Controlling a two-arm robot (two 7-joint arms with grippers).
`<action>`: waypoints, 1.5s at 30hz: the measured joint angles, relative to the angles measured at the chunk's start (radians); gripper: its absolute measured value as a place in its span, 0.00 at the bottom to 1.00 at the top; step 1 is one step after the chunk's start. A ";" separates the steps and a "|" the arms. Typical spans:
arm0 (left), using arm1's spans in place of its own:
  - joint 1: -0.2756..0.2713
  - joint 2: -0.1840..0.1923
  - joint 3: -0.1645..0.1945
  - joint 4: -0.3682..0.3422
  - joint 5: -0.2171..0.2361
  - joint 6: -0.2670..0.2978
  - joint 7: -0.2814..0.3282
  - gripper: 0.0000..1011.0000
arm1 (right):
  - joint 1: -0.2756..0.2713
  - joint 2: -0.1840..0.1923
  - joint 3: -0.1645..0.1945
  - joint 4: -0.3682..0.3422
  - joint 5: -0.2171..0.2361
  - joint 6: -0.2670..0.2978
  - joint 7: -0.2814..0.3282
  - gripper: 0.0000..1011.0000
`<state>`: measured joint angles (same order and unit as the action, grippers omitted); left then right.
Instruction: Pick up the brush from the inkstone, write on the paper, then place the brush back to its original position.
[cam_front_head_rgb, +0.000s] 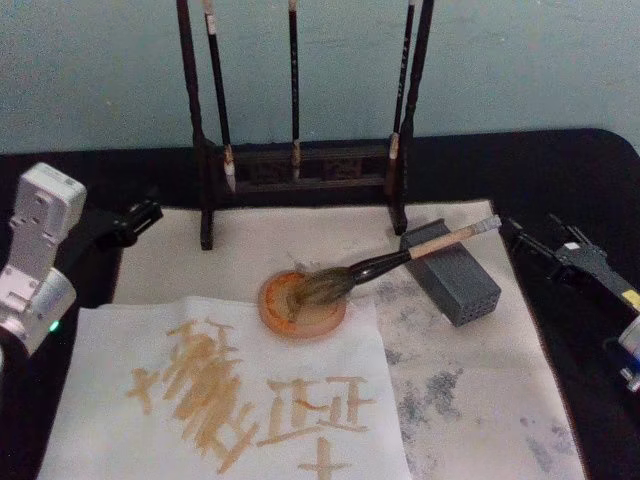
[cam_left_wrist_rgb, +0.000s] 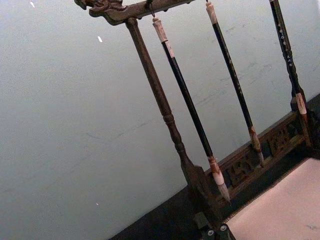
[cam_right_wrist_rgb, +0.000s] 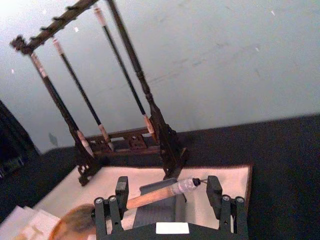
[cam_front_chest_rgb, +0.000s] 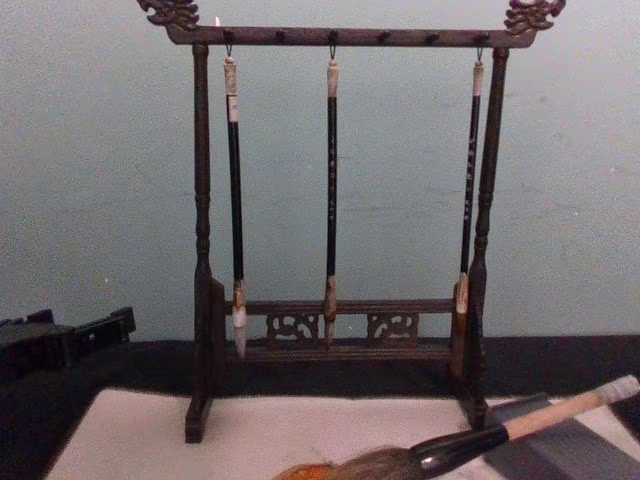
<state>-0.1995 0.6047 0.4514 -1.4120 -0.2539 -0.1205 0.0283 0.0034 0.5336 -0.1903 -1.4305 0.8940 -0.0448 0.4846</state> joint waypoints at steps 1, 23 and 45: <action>0.000 0.000 0.000 0.000 0.000 0.000 0.000 0.99 | 0.003 -0.004 0.003 0.008 0.014 0.009 0.007 1.00; 0.000 0.000 0.000 0.000 0.000 0.000 0.000 0.99 | 0.069 -0.062 0.032 0.158 0.354 0.241 0.062 1.00; 0.000 0.000 0.000 0.000 0.000 0.000 0.000 0.99 | 0.175 -0.083 -0.034 0.288 0.450 0.305 0.080 1.00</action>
<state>-0.1995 0.6047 0.4514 -1.4119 -0.2539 -0.1205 0.0282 0.1789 0.4509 -0.2239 -1.1424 1.3439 0.2602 0.5651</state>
